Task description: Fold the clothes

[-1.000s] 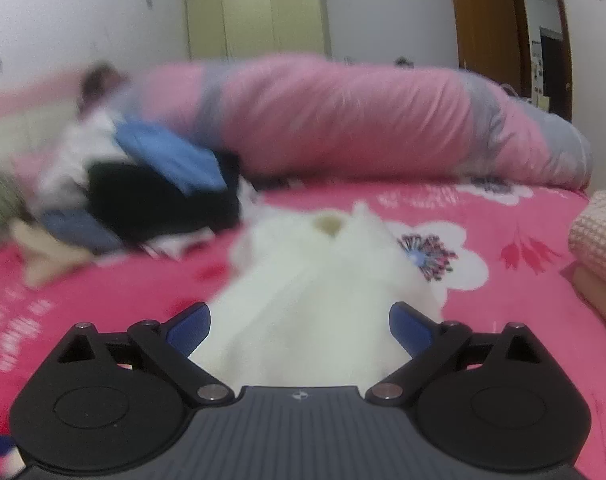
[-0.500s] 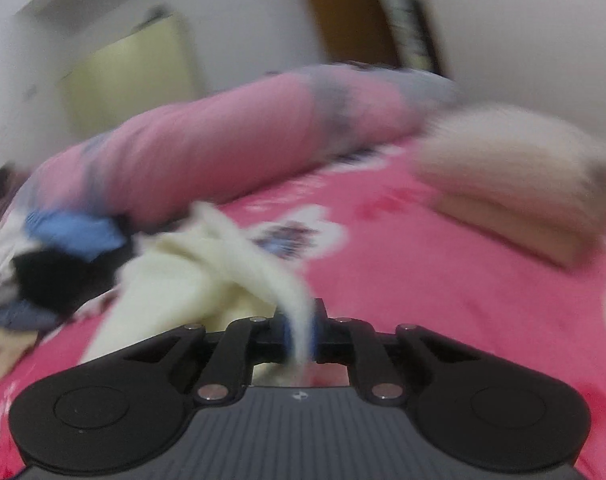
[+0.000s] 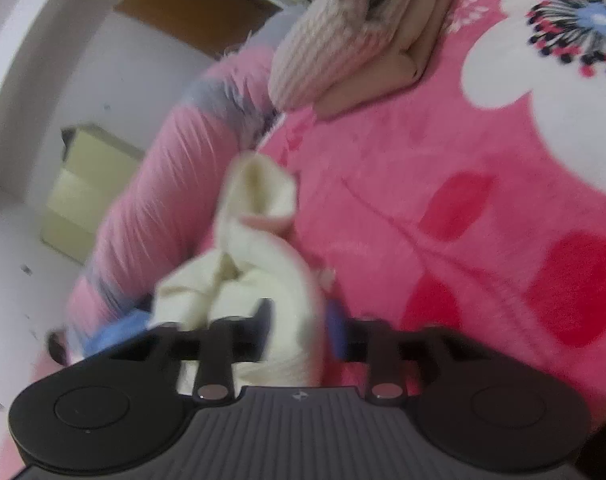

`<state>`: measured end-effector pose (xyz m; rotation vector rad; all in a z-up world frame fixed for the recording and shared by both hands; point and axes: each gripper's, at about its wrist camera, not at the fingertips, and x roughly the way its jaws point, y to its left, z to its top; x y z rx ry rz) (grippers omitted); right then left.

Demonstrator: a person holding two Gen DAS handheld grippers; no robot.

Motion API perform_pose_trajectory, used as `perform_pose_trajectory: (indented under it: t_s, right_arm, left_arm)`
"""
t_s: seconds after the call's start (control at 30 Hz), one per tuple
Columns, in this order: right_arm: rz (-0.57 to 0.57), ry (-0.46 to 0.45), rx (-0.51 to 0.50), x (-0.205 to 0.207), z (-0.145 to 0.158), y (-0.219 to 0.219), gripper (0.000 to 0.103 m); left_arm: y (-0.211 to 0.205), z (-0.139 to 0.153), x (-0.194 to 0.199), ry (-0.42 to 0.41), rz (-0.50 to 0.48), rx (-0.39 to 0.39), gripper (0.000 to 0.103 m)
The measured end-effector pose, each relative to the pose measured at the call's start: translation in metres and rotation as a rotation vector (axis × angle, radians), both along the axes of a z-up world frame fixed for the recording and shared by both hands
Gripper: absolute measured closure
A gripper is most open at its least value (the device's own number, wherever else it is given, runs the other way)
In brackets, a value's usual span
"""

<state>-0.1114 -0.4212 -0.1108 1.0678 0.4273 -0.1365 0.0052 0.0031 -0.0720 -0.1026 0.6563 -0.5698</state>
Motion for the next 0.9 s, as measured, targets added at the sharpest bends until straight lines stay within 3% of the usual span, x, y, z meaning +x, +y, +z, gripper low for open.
perform_pose_trajectory:
  t_s: [0.03,0.13,0.23,0.4,0.57,0.7,0.9]
  right_arm:
    - [-0.003,-0.012,0.005,-0.008,0.002,-0.002,0.052]
    - [0.041,-0.005,0.035,-0.019,0.002,-0.003,0.050]
    - [0.079,0.022,0.038,-0.018,0.001,0.000,0.040]
    - [0.103,0.026,-0.002,-0.010,0.002,0.001,0.038]
    - [0.128,0.035,-0.057,0.014,0.005,-0.012,0.038]
    - [0.181,0.076,-0.039,0.046,-0.004,-0.028,0.038]
    - [0.262,0.078,-0.020,0.075,-0.006,-0.038,0.039]
  left_arm:
    - [-0.003,0.001,-0.002,-0.002,-0.016,0.004,0.038]
    - [-0.012,0.000,-0.008,0.033,-0.064,-0.002,0.038]
    - [-0.019,0.001,-0.014,0.068,-0.103,-0.029,0.038]
    - [-0.035,-0.001,-0.021,0.162,-0.170,-0.126,0.037]
    - [-0.058,-0.010,-0.032,0.223,-0.213,-0.161,0.037]
    - [-0.071,-0.027,-0.029,0.292,-0.056,-0.124,0.038]
    - [-0.057,-0.033,-0.031,0.357,0.190,-0.256,0.042]
